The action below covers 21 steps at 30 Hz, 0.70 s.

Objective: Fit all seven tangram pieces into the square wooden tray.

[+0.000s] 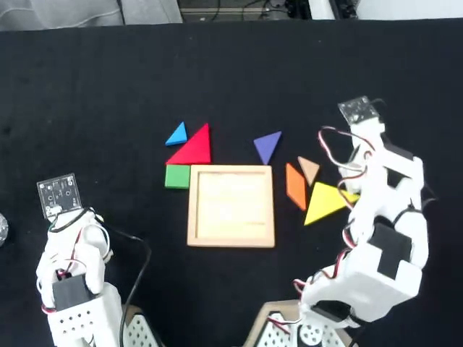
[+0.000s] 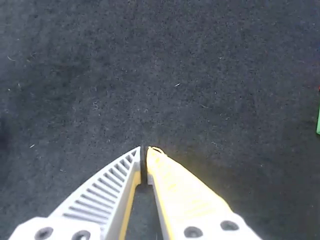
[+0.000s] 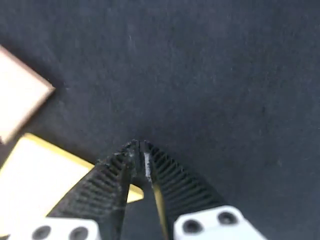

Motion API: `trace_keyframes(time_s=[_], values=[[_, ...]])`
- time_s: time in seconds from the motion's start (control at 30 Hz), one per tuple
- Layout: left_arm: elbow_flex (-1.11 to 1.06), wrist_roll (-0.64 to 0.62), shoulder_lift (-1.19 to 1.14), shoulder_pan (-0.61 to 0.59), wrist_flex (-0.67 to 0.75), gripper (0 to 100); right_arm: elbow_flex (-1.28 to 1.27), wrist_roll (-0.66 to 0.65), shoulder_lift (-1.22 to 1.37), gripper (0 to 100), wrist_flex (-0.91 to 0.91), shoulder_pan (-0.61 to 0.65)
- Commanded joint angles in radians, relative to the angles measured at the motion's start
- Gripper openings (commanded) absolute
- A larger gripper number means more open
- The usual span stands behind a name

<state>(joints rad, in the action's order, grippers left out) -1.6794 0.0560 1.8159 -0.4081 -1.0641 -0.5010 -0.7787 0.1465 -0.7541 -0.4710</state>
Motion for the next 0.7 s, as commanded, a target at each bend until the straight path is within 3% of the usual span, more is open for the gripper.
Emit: trace_keyframes(time_s=[0.0,0.37,0.57,0.67], values=[[-0.021,0.009,-0.002,-0.010,0.014,3,0.001,-0.086,-0.019,1.5,0.005,-0.028],[-0.021,0.009,-0.003,-0.010,0.014,3,-0.213,-0.690,-0.325,1.5,-0.304,-0.305],[-0.021,0.009,-0.002,-0.010,0.014,3,-0.311,-0.712,-0.608,1.5,-0.310,-0.334],[-0.021,0.009,-0.002,-0.010,0.014,3,-0.392,-0.712,-0.739,1.5,-0.310,-0.206]])
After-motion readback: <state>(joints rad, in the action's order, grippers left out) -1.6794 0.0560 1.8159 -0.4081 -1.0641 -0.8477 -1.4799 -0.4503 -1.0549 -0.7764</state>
